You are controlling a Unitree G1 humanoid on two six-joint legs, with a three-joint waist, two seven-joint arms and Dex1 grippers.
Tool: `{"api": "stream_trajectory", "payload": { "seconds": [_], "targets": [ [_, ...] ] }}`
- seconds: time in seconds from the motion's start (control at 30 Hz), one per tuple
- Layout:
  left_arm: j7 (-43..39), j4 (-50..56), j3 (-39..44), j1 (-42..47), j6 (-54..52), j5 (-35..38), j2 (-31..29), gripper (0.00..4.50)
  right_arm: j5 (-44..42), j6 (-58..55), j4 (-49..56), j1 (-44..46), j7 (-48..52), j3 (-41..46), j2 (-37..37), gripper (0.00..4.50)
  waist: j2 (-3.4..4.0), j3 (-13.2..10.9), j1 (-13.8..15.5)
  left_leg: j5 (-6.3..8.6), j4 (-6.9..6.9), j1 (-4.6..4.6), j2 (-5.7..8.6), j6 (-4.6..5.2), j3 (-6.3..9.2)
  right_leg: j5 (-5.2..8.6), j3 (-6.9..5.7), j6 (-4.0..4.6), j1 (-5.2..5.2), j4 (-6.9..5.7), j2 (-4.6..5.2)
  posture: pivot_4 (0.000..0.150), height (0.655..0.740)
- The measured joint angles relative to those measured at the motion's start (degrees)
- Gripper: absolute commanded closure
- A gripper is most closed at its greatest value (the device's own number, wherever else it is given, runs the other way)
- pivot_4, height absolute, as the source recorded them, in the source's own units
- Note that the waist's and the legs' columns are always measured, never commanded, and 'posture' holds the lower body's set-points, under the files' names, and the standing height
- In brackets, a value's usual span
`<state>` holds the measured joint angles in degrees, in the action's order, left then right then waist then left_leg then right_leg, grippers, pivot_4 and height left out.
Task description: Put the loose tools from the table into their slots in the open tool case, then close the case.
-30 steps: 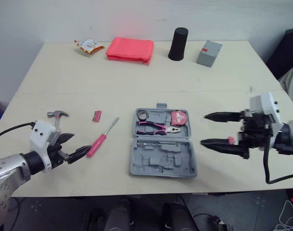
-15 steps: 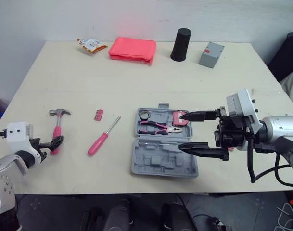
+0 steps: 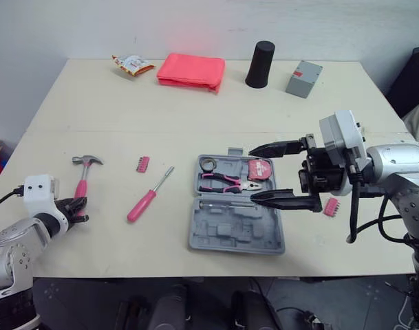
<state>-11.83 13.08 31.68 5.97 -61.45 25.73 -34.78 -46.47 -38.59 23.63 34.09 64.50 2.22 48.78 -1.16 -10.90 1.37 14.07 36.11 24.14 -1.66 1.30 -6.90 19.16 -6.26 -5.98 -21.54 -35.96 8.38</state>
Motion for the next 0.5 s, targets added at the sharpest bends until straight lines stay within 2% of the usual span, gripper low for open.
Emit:
{"api": "stream_trajectory", "payload": {
  "seconds": [0.27, 0.4, 0.5],
  "targets": [
    [-1.1, -0.7, 0.3, 0.0, 3.3, -0.5, -0.2, 4.01, 0.5, 0.3, -0.9, 0.4, 2.0, 0.0, -0.1, 0.0, 0.0, 0.0, 0.0, 0.01, 0.0, 0.01, -0.03, 0.02, -0.01, 0.0, -0.02, 0.0, -0.02, 0.0, -0.02, 0.15, 0.7355],
    [-9.6, 1.6, -3.1, 1.1, 12.0, -1.1, -7.0, 4.01, -0.1, -0.1, -2.2, 1.6, 2.7, 0.3, -0.3, 0.0, -0.36, -0.2, 0.0, -0.06, -0.04, 0.14, -0.05, -0.15, 0.03, -0.01, -0.05, 0.02, -0.11, 0.09, -0.02, 0.15, 0.7355],
    [-17.5, 9.2, -3.9, 4.6, 15.5, 3.4, -9.9, 4.01, -1.4, -1.1, -2.7, 1.7, 2.6, 1.0, -0.3, 0.0, -0.36, -0.1, -0.1, 0.14, -0.05, 0.13, 0.02, -0.08, -0.02, -0.03, 0.02, 0.02, -0.06, 0.17, 0.08, 0.15, 0.7355]
  ]
}}
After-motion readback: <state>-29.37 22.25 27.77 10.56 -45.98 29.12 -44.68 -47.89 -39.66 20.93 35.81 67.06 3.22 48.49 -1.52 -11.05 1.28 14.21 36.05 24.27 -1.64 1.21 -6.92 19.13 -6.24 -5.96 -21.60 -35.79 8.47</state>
